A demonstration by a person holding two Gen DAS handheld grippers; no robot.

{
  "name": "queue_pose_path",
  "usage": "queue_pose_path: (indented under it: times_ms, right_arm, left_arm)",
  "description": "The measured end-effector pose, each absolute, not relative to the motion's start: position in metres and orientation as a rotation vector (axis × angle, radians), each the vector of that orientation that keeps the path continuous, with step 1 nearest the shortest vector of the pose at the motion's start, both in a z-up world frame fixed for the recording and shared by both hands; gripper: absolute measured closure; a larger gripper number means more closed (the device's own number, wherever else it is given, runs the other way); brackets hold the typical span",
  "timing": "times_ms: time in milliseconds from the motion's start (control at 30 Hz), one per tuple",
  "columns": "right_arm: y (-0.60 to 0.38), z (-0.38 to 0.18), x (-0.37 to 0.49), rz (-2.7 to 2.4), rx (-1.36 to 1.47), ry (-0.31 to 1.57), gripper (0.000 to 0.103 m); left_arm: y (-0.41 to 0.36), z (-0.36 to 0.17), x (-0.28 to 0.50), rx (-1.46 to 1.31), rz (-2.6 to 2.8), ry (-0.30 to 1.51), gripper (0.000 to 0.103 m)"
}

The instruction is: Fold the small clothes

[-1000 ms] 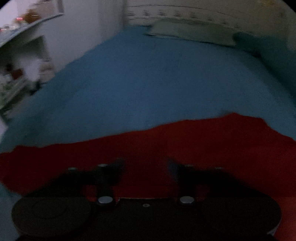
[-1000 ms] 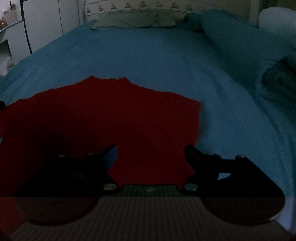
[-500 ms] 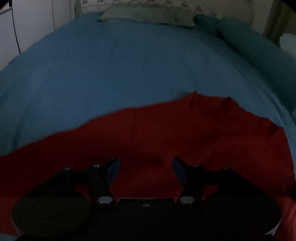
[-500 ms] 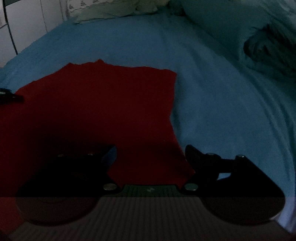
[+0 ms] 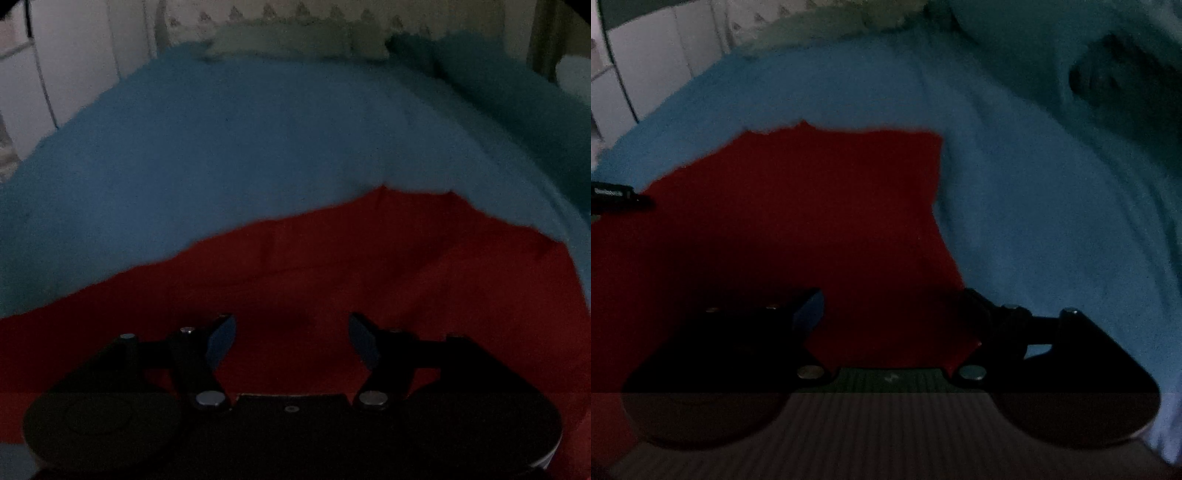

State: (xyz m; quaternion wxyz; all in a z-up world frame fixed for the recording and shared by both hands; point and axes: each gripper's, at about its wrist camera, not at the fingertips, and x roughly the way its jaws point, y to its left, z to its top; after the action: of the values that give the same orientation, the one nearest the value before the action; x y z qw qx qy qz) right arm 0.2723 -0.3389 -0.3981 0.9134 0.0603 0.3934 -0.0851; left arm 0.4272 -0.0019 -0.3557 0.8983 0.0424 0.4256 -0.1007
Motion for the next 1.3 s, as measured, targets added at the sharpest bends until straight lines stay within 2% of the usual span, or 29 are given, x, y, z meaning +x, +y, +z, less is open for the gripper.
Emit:
queue_pose_path:
  times_ms: [200,267,300,333,367,400,567,733,833,1167,1300]
  right_arm:
    - [-0.317,-0.312,0.264,-0.119,0.088,0.742,0.006]
    - [-0.305,-0.285,0.263,-0.100,0.067,0.732,0.002]
    - [-0.297,-0.270,0.264,-0.086,0.051,0.731,0.000]
    - [-0.288,-0.257,0.264,-0.075,0.033,0.731,0.000]
    - [-0.280,-0.246,0.266,-0.067,0.021,0.734,0.000]
    - [-0.270,-0.236,0.267,-0.056,0.014,0.733,0.000]
    - [-0.208,-0.212,0.280,0.026,-0.052,0.729,0.000]
    - [-0.131,-0.227,0.307,0.121,-0.060,0.761,0.000]
    - [-0.085,-0.246,0.320,0.166,-0.050,0.782,0.000]
    - [0.033,-0.326,0.362,0.188,-0.069,0.880,0.000]
    - [0.056,-0.350,0.372,0.197,-0.085,0.904,0.000]
  left_arm:
    - [0.011,-0.262,0.361,-0.006,-0.128,0.791,0.030]
    - [0.018,-0.230,0.340,-0.028,-0.098,0.770,0.028]
    - [0.023,-0.216,0.331,-0.043,-0.083,0.765,0.023]
    - [0.029,-0.204,0.324,-0.066,-0.065,0.759,0.005]
    - [0.037,-0.193,0.315,-0.094,-0.043,0.743,0.000]
    - [0.047,-0.184,0.307,-0.120,-0.029,0.720,0.000]
    - [0.113,-0.180,0.296,-0.276,0.070,0.720,0.000]
    - [0.208,-0.212,0.297,-0.425,0.217,0.734,0.000]
    - [0.265,-0.240,0.304,-0.508,0.284,0.742,0.004]
    - [0.406,-0.362,0.338,-0.768,0.419,0.800,0.041]
    - [0.429,-0.389,0.347,-0.837,0.436,0.763,0.043]
